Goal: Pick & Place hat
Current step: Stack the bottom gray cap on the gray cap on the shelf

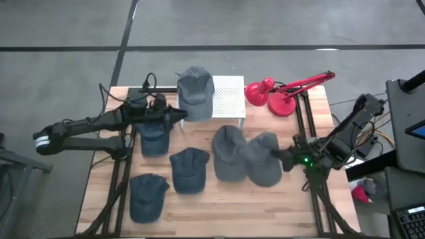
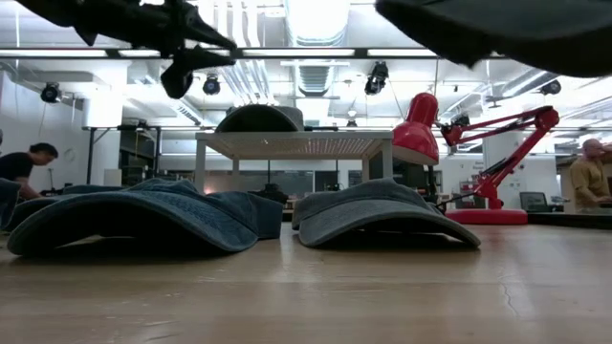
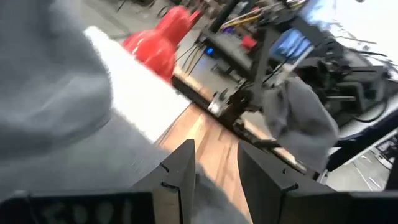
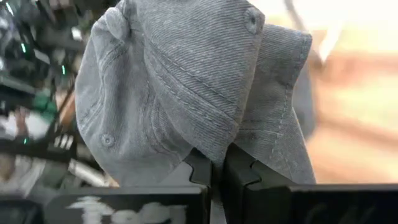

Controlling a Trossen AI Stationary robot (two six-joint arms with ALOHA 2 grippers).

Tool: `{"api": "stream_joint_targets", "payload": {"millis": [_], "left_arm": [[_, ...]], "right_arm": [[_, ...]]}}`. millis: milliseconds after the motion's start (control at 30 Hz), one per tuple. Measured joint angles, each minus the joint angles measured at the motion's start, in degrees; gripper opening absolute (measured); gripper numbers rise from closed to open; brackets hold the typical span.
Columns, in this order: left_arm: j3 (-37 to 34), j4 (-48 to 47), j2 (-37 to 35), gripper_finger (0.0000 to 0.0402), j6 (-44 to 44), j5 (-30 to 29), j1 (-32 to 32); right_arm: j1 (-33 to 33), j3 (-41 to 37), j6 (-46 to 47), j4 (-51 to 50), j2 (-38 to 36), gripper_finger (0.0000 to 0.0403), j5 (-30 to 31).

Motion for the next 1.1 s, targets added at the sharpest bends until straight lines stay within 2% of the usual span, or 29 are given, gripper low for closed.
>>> {"api": "stream_joint_targets", "payload": {"millis": [100, 167, 500, 700, 900, 1100], "left_arm": [[0.0, 4.5, 1.0, 0.0113, 2.8, 0.0, -1.3], [0.0, 7.0, 1.4, 0.0113, 4.6, 0.1, -2.2], [0.0, 13.8, 1.8, 0.0113, 14.6, 0.1, -7.5], [0.0, 14.6, 1.8, 0.0113, 16.4, -5.6, -10.3], [0.0, 14.8, 1.8, 0.0113, 16.4, -11.2, -11.6], [0.6, 15.4, 2.2, 0.0113, 16.4, -11.6, -12.3]], "right_arm": [[-2.5, 1.5, -3.7, 0.0, 1.0, 0.0008, 5.2], [-4.6, 2.7, -6.6, 0.0, 1.6, 0.0008, 6.6], [-17.2, 11.2, -24.3, 0.2, 7.1, 0.0008, 8.7], [-22.1, 17.9, -34.6, 0.4, 12.3, 0.0008, 11.3], [-25.4, 24.9, -44.8, 0.9, 18.0, 0.0008, 11.5], [-27.8, 30.6, -54.1, 2.9, 23.6, 0.0008, 11.5]]}}
